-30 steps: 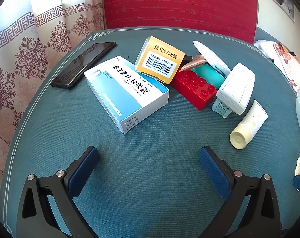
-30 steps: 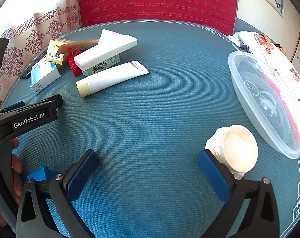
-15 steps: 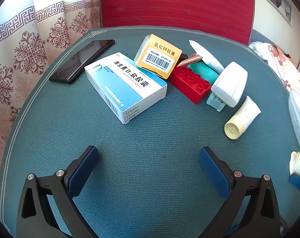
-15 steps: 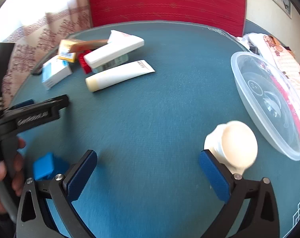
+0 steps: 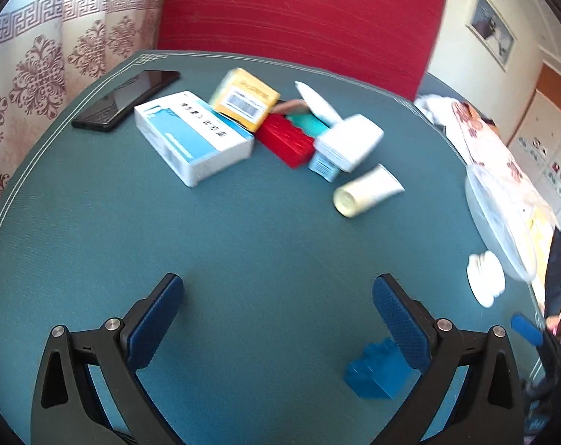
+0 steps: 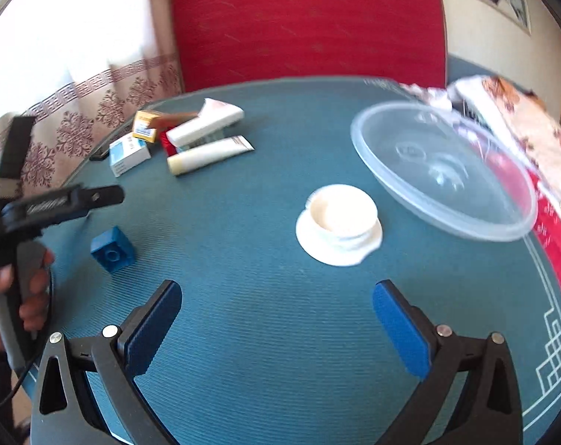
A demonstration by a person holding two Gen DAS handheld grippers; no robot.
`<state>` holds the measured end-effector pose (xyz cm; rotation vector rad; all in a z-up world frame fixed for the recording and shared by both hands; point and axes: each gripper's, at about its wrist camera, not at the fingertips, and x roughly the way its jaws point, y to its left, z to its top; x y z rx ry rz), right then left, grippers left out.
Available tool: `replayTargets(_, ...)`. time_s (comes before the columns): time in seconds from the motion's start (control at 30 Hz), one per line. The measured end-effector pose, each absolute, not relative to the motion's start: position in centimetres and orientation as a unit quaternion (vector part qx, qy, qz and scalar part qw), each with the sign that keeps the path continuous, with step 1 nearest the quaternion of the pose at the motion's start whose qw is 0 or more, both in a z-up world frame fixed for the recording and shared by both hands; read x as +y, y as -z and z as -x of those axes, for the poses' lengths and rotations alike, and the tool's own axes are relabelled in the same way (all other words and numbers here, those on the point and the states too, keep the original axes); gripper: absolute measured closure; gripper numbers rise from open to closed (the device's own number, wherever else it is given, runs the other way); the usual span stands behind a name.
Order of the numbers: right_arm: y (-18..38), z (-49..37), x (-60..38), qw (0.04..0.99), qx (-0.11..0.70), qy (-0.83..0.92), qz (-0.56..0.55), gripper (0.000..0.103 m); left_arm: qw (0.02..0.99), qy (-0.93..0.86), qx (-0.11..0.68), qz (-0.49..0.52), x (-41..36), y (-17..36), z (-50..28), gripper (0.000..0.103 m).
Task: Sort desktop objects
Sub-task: 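Grasp the blue toy brick with the left tool while the right tool approaches the cup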
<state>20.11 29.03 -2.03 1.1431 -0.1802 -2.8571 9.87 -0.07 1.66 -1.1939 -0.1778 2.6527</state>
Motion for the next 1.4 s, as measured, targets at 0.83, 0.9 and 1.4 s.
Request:
replayTargets(0.83, 2.4, -17.3, 32.7, 0.009, -0.105, 0.909, -0.403, 0.007, 0.179, -0.897, -0.001, 0.404, 3.0, -1.8, -12.8, 0.0)
replayTargets(0.9, 2.4, -17.2, 32.7, 0.013, -0.103, 0.91, -0.402, 0.007, 0.192, -0.898, 0.0, 0.397, 3.1, -1.9, -13.3, 0.0)
replayTargets(1.4, 2.3, -16.3, 32.8, 0.044, -0.106, 0.907, -0.405, 0.007, 0.238, -0.876, 0.003, 0.418, 4.1, -1.3, -13.5, 0.025)
